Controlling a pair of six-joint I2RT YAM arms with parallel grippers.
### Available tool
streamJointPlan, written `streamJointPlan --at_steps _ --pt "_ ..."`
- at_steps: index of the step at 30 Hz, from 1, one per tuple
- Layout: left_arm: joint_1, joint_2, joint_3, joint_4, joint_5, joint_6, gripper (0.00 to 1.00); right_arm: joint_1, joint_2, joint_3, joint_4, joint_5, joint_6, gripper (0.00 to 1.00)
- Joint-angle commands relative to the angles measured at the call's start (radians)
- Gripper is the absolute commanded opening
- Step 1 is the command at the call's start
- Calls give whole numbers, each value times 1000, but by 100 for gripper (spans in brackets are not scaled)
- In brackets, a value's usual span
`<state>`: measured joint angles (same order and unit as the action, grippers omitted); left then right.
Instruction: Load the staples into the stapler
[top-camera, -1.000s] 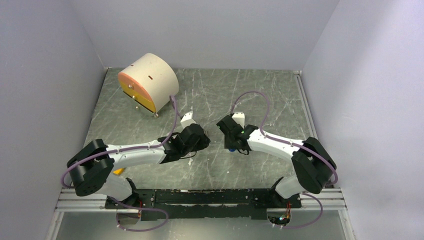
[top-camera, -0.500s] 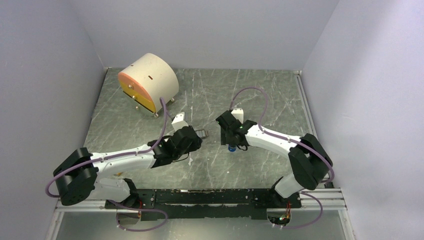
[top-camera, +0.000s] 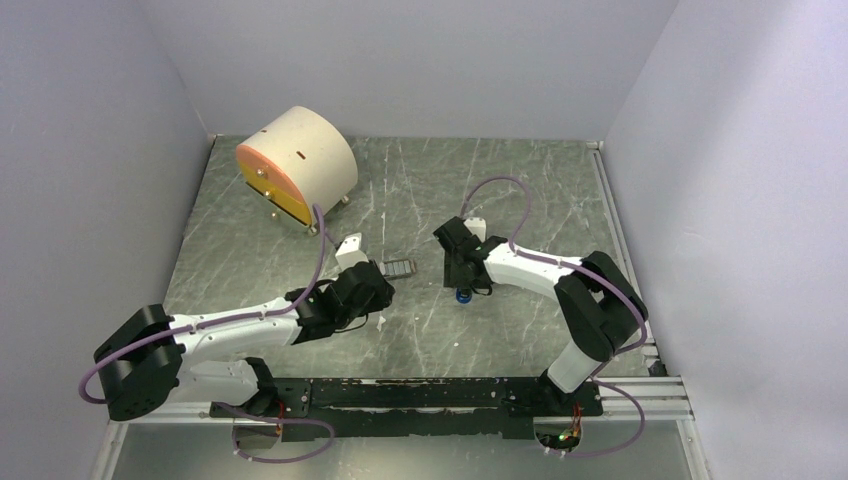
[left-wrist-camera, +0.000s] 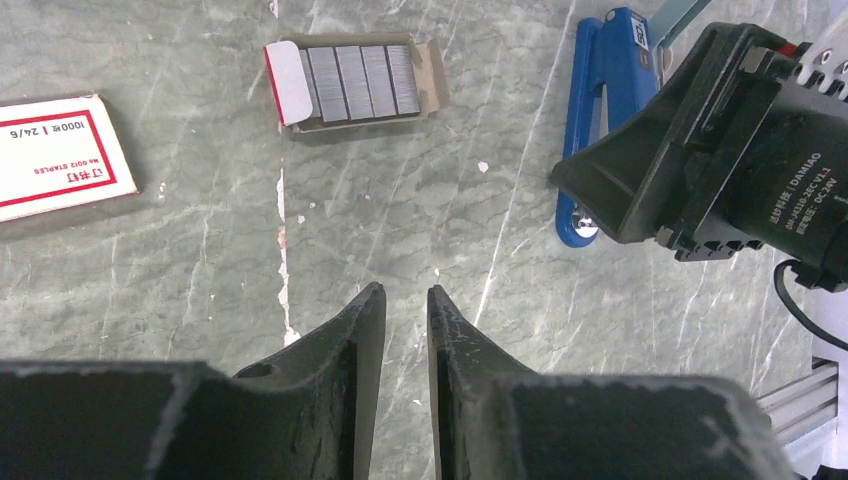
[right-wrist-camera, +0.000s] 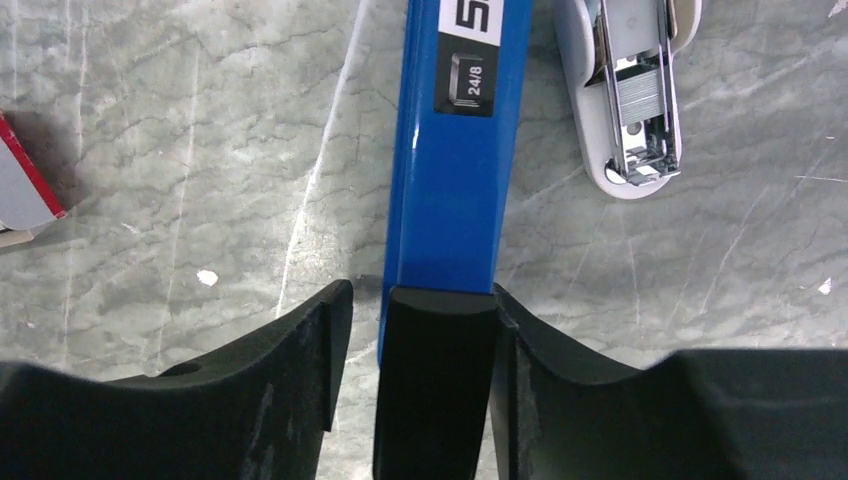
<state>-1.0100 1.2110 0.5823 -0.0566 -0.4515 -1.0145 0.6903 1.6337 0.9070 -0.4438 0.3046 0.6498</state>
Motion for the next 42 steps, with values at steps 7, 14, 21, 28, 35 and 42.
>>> streamJointPlan --at_steps 7,14,21,28,35,42 --pt "-3 23 3 79 27 31 29 -19 61 11 63 -57 -19 35" --pt "-3 33 -5 82 49 13 30 -17 159 144 129 -57 -75 32" --pt "-3 -9 -11 34 33 4 31 -16 289 288 174 -59 -124 34" --pt "-3 -23 -8 33 62 36 42 -23 294 373 161 -73 -171 58" --pt "-3 -19 -13 82 97 55 49 -79 145 369 118 -49 -246 69" --pt "-3 -5 -26 121 123 54 51 -176 29 338 39 -6 -315 76"
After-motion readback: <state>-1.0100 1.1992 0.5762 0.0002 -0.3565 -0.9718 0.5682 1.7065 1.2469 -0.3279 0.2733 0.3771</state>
